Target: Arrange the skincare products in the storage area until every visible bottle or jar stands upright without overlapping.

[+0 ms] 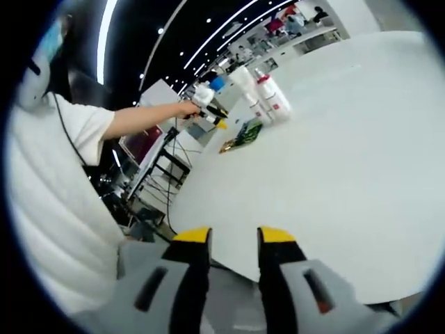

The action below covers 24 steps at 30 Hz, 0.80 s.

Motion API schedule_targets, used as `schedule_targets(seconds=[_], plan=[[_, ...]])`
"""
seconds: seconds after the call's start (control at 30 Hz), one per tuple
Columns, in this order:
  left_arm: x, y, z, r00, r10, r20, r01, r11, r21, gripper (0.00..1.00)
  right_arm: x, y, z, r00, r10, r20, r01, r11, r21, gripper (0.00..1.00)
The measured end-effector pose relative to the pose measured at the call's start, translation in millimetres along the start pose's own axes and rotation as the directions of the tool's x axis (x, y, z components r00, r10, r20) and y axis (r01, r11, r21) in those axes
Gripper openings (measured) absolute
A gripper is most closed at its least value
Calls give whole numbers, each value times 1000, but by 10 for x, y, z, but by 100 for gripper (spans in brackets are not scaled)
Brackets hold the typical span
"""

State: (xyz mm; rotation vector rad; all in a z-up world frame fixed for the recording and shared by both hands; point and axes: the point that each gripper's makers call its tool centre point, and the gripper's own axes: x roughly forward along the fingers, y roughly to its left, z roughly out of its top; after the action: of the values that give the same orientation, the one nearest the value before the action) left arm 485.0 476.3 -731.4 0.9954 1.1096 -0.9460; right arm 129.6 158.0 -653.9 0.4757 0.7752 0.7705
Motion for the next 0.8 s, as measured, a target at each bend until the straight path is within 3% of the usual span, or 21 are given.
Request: schedule_targets(seconds=[0.07,0.1,0.17,0.2,0.23,0.3,0.4,0.47,0.5,0.57,0.8], plan=[[-4,239,-63,999,40,-17,-40,999,-9,56,-1,-16,8,1000,-4,2,4,1000,7,27],[35,329,28,999,6,43,-1,994,-110,54,1,-62,-2,1000,-19,-4,19,1000,12,27],[116,648,85,997,35,64,-24,986,-167,53,-18,-129,8,999,-38,0,38,999,28,27],[244,797,91,999,27,41,-20,985,-169,53,-42,-176,23,999,-49,9,49,998,46,27],[344,836,53,1000,18,2,-17,989,-150,53,-48,-220,17,998,-55,6,55,996,70,27],[362,820,115,1000,22,-13,-23,990,-140,54,-49,-231,16,998,-59,6,58,995,76,27],[564,1024,235,1000,11,-5,-11,991,-136,59,-33,-270,-25,998,-66,-17,68,994,82,27],[461,873,301,1000,-2,-21,-1,993,-117,53,-29,-292,-32,997,-67,-23,69,993,92,27],[486,798,308,998,-69,-12,67,988,-136,50,-41,-324,-31,997,-71,-18,73,992,106,27],[555,814,280,993,-120,-12,117,980,-158,43,-42,-330,-33,997,-74,-17,75,991,110,27],[540,757,243,990,-132,-43,122,976,-182,35,-20,-296,-66,997,-71,-23,73,992,106,26]])
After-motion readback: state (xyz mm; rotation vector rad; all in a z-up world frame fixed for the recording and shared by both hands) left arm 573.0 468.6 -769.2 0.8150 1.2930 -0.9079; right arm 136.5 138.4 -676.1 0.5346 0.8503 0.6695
